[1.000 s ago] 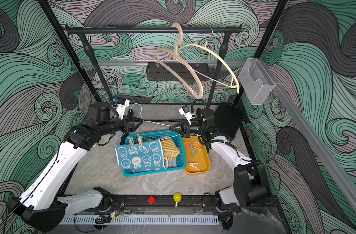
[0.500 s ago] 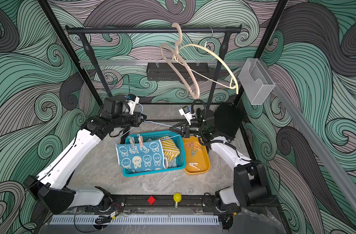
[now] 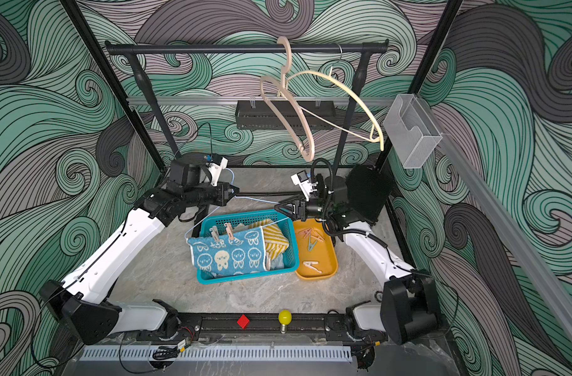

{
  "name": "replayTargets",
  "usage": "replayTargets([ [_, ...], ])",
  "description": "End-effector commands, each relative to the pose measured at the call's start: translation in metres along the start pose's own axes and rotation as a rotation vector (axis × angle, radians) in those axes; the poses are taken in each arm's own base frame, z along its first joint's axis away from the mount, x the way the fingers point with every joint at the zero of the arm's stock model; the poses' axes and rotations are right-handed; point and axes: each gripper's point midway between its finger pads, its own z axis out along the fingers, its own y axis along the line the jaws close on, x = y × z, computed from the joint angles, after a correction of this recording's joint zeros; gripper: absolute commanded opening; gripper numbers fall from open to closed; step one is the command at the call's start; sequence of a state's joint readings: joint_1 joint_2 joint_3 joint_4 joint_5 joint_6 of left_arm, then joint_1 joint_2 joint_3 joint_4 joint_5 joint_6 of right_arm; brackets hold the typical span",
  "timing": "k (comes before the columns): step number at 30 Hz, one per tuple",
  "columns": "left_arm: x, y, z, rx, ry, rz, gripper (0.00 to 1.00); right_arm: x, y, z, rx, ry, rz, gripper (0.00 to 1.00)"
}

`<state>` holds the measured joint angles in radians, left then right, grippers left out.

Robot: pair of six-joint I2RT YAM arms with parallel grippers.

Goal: Remove the clothespins securing towels to the hanger
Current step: Pick up the hanger from the clothesline.

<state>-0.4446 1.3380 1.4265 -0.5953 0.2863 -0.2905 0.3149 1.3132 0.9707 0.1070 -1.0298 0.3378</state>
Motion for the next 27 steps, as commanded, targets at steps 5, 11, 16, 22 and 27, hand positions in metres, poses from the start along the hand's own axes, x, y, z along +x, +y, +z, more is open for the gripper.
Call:
replayTargets([
  [5, -0.003, -0.004, 0.005, 0.031, -0.024, 0.005, 0.0, -0.029, 0.02, -0.029, 0.183, -0.069, -0.105, 0.58],
  [11, 0.004, -0.004, 0.009, 0.039, -0.006, -0.015, 0.0, -0.027, 0.032, -0.039, 0.214, -0.054, -0.136, 0.63],
  [16, 0.011, -0.002, 0.012, 0.046, 0.002, -0.015, 0.0, 0.001, 0.058, -0.024, 0.165, 0.039, -0.227, 0.63],
  [22, 0.019, -0.012, 0.022, 0.123, 0.031, -0.009, 0.0, 0.04, 0.07, 0.009, 0.08, 0.155, -0.258, 0.63],
  [27, 0.019, -0.021, 0.029, 0.193, 0.038, -0.001, 0.0, 0.052, 0.062, 0.032, 0.017, 0.196, -0.226, 0.62],
])
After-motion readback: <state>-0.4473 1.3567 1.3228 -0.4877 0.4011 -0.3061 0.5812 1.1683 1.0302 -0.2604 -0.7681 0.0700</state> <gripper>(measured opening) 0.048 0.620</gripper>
